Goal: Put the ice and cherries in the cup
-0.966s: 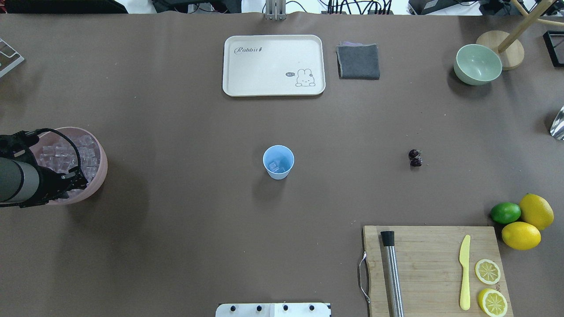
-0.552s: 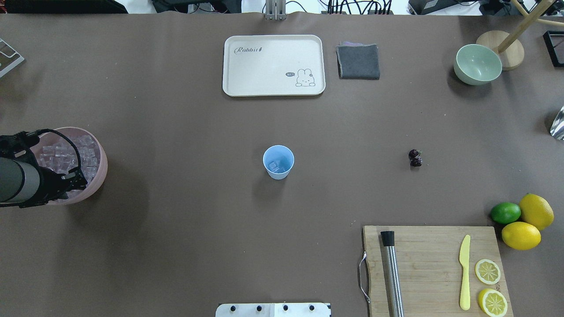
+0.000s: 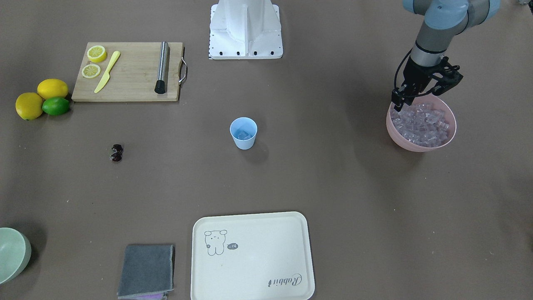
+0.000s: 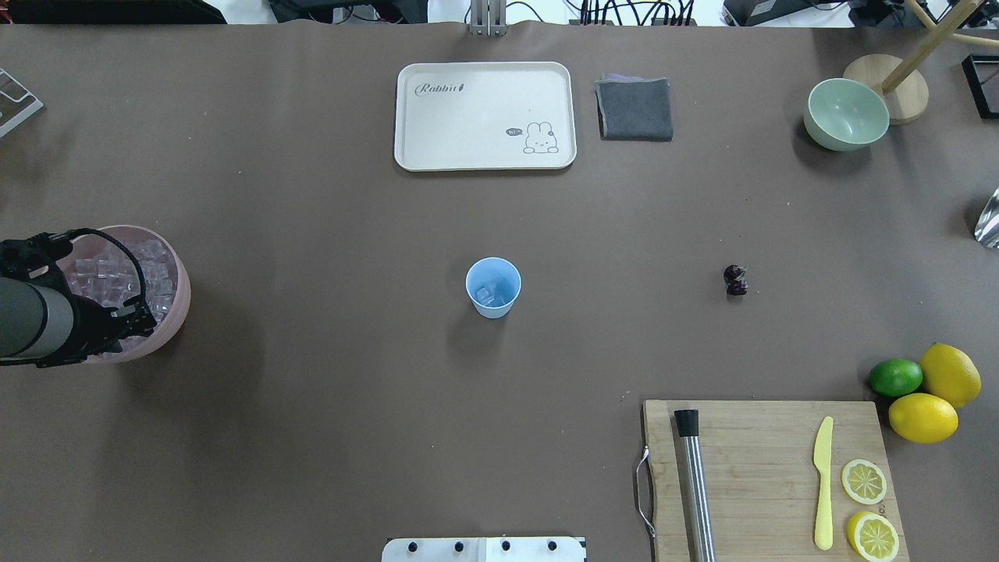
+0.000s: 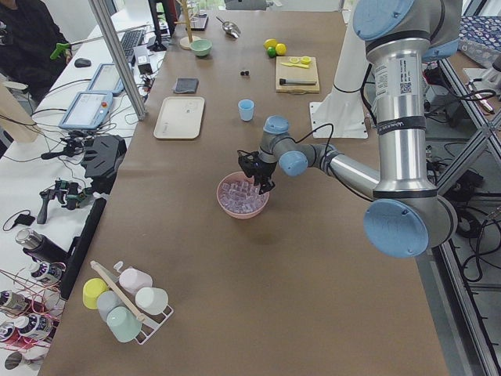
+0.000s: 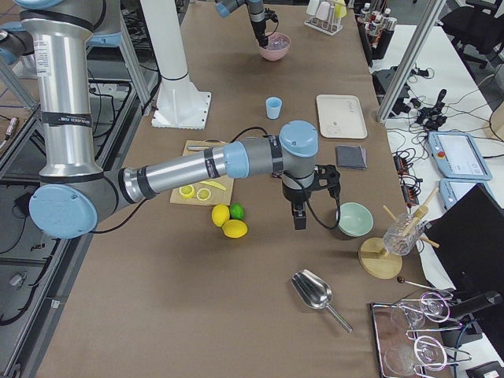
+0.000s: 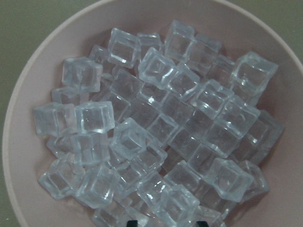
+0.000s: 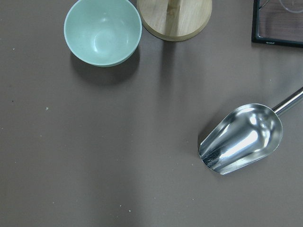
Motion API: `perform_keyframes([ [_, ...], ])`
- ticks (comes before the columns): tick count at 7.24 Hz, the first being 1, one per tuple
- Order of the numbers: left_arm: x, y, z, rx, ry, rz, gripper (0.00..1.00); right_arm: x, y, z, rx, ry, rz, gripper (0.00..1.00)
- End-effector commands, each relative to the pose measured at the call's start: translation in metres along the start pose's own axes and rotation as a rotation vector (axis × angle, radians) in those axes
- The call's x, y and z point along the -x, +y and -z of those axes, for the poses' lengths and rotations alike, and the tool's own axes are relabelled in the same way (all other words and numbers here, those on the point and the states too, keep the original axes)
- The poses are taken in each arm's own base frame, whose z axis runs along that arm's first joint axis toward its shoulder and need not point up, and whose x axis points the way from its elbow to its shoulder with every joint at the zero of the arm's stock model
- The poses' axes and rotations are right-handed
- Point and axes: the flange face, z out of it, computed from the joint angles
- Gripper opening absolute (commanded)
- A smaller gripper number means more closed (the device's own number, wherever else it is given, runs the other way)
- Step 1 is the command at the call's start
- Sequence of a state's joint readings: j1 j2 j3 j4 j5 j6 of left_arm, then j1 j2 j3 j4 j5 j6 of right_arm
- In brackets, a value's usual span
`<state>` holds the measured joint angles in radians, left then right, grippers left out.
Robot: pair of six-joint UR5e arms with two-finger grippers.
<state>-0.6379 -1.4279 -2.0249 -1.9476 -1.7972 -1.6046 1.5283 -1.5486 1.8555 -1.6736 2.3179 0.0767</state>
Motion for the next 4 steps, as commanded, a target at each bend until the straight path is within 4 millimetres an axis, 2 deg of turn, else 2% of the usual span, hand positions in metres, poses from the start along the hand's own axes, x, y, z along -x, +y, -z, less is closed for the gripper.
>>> perform_keyframes([
  [1,-0.0012,-0.0025,0.0015,-0.003,0.003,0.004,0.52,0.0018,0.0035,0.0019,-0.003,0.0,0.003,1.0],
  [4,-0.0023,-0.0036,0.0046,0.009,0.01,0.008,0.55,0.002,0.0067,0.0024,-0.003,0.0,0.003,1.0],
])
